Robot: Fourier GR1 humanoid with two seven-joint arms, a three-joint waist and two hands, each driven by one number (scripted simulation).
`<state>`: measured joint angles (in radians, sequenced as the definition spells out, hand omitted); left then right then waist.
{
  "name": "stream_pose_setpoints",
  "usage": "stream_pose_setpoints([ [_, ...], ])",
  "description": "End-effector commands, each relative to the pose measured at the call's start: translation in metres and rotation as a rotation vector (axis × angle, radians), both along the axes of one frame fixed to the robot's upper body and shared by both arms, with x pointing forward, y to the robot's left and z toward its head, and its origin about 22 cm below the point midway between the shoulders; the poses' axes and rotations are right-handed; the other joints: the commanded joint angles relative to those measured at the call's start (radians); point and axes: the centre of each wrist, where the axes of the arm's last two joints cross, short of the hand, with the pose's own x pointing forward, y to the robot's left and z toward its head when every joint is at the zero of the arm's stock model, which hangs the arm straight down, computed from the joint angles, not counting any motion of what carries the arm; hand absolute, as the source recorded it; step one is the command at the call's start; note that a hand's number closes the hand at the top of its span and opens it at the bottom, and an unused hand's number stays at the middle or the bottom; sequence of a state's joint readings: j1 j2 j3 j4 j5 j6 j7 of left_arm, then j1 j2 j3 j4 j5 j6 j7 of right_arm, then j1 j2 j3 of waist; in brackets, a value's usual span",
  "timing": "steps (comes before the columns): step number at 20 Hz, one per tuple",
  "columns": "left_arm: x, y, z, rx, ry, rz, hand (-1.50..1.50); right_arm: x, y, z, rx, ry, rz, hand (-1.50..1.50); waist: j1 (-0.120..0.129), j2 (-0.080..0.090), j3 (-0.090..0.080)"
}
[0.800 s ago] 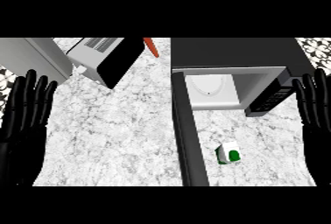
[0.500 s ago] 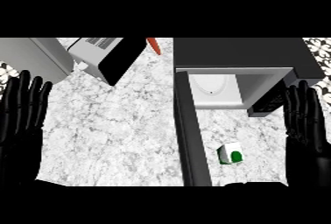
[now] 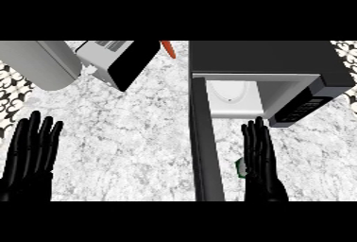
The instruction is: Pick up the milk, place it into the microwave and close the microwave
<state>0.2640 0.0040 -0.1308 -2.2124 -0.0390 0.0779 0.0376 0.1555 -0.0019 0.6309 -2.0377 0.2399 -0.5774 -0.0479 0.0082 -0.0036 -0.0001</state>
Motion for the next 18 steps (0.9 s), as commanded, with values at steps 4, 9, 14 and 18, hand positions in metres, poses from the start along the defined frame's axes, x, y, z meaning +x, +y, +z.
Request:
stream_pose_setpoints([
  [4, -0.033, 0.004, -0.021, -0.011, 0.01, 0.033, -1.5, -0.02, 0.043, -0.012, 0.0, -0.021, -0.075, -1.5, 0.001, 0.002, -0.001],
  [9, -0.054, 0.003, -0.025, -0.013, 0.012, 0.004, -1.5, -0.024, 0.029, -0.019, -0.076, -0.001, -0.205, -1.5, -0.002, 0.0, -0.001],
  [14, -0.061, 0.0, -0.023, -0.006, 0.021, 0.017, -1.5, 0.002, 0.021, -0.037, -0.127, 0.013, -0.306, -1.5, 0.002, 0.003, 0.0],
  [18, -0.074, -0.006, -0.027, -0.016, 0.025, 0.004, -1.5, 0.004, 0.015, -0.049, -0.14, 0.013, -0.363, -1.5, 0.002, 0.002, 0.0],
])
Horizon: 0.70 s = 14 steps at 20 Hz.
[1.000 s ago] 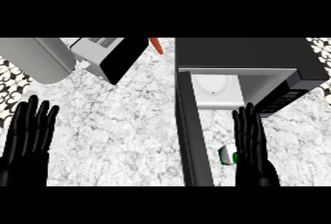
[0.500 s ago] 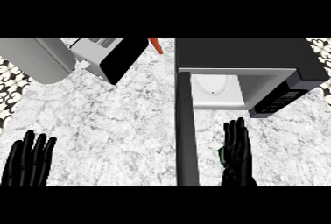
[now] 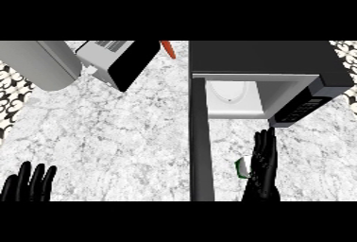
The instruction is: Pick up the milk, place it into the microwave and close the microwave
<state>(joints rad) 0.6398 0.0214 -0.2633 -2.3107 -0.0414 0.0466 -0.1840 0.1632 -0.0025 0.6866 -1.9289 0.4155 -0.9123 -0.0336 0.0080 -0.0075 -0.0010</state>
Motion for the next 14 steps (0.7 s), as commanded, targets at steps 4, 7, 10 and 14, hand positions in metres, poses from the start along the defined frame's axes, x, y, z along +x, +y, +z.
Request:
stream_pose_setpoints([
  [4, -0.019, -0.006, -0.01, 0.022, -0.003, -0.006, -1.5, 0.02, -0.013, -0.029, -0.074, 0.059, -0.091, -1.5, 0.005, 0.005, 0.001],
  [7, -0.022, -0.009, -0.009, 0.002, -0.004, 0.005, -1.5, 0.014, -0.008, -0.046, -0.056, 0.083, -0.096, -1.5, 0.003, 0.005, 0.001],
  [10, -0.029, 0.005, 0.003, 0.003, -0.009, -0.014, -1.5, 0.021, -0.029, -0.056, -0.057, 0.086, -0.136, -1.5, 0.003, 0.006, 0.002],
  [14, -0.037, 0.003, -0.002, 0.012, -0.015, -0.01, -1.5, 0.009, -0.061, -0.068, -0.113, 0.127, -0.187, -1.5, 0.001, 0.004, 0.001],
])
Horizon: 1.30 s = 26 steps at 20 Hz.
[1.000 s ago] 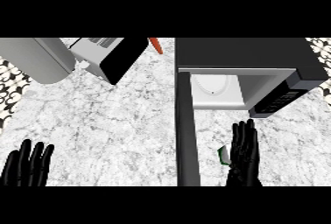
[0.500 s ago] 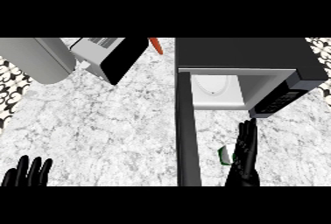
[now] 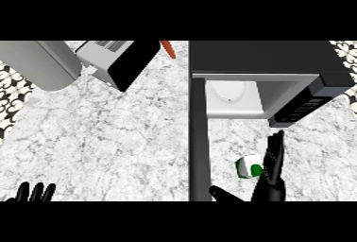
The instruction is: Pick up the milk, place it into the microwave and close the microwave
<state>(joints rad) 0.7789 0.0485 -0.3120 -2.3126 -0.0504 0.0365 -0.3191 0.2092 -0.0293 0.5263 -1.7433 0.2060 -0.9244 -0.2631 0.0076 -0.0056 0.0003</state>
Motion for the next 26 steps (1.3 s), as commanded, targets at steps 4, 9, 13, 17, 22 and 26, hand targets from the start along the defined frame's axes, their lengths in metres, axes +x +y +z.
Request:
stream_pose_setpoints([
  [4, 0.0, 0.008, -0.004, 0.013, -0.013, 0.008, -1.5, -0.007, -0.04, -0.04, -0.038, 0.038, -0.076, -1.5, -0.006, 0.004, 0.001],
  [9, -0.013, 0.0, -0.021, -0.002, 0.016, 0.0, -1.5, -0.005, -0.062, -0.06, -0.043, 0.056, -0.073, -1.5, 0.0, 0.003, 0.0],
  [13, -0.004, 0.007, 0.002, 0.015, -0.003, 0.011, -1.5, -0.014, -0.064, -0.071, -0.034, 0.09, -0.045, -1.5, -0.004, 0.004, 0.0],
  [17, -0.004, 0.002, -0.007, -0.02, 0.005, 0.006, -1.5, 0.009, -0.06, -0.087, -0.031, 0.133, -0.034, -1.5, 0.0, 0.005, 0.0],
  [22, -0.005, 0.007, 0.001, 0.005, -0.002, 0.024, -1.5, -0.021, -0.069, -0.129, -0.031, 0.169, -0.023, -1.5, -0.003, 0.006, 0.001],
  [26, -0.007, 0.004, -0.023, -0.004, 0.009, 0.023, -1.5, -0.012, -0.1, -0.126, -0.047, 0.162, -0.039, -1.5, -0.002, 0.004, 0.0],
])
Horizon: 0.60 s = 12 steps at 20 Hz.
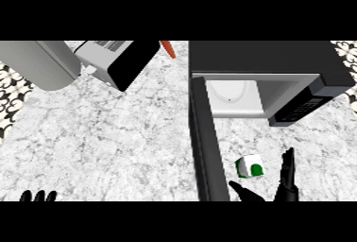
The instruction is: Pick up the milk, place it into the microwave and close the microwave
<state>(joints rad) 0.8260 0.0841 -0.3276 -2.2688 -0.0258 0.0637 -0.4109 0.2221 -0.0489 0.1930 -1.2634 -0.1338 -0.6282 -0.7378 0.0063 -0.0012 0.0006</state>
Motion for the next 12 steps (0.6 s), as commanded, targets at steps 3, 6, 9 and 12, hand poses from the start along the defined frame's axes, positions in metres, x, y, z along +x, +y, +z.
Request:
stream_pose_setpoints([
  [3, -0.002, 0.008, 0.006, -0.006, -0.006, 0.0, -1.5, 0.008, -0.033, -0.022, 0.024, 0.024, -0.011, -1.5, 0.001, 0.0, 0.0],
  [6, -0.019, 0.006, 0.029, -0.005, -0.017, 0.004, -1.5, 0.01, -0.013, -0.038, 0.021, 0.038, 0.029, -1.5, 0.008, 0.0, 0.001],
  [9, -0.01, -0.002, 0.01, 0.007, 0.012, 0.008, -1.5, 0.004, -0.015, -0.045, 0.062, 0.056, 0.034, -1.5, 0.002, 0.0, 0.0],
  [12, 0.001, 0.013, -0.002, 0.01, -0.007, 0.0, -1.5, 0.018, -0.014, -0.051, 0.096, 0.044, 0.087, -1.5, 0.002, 0.001, 0.0],
])
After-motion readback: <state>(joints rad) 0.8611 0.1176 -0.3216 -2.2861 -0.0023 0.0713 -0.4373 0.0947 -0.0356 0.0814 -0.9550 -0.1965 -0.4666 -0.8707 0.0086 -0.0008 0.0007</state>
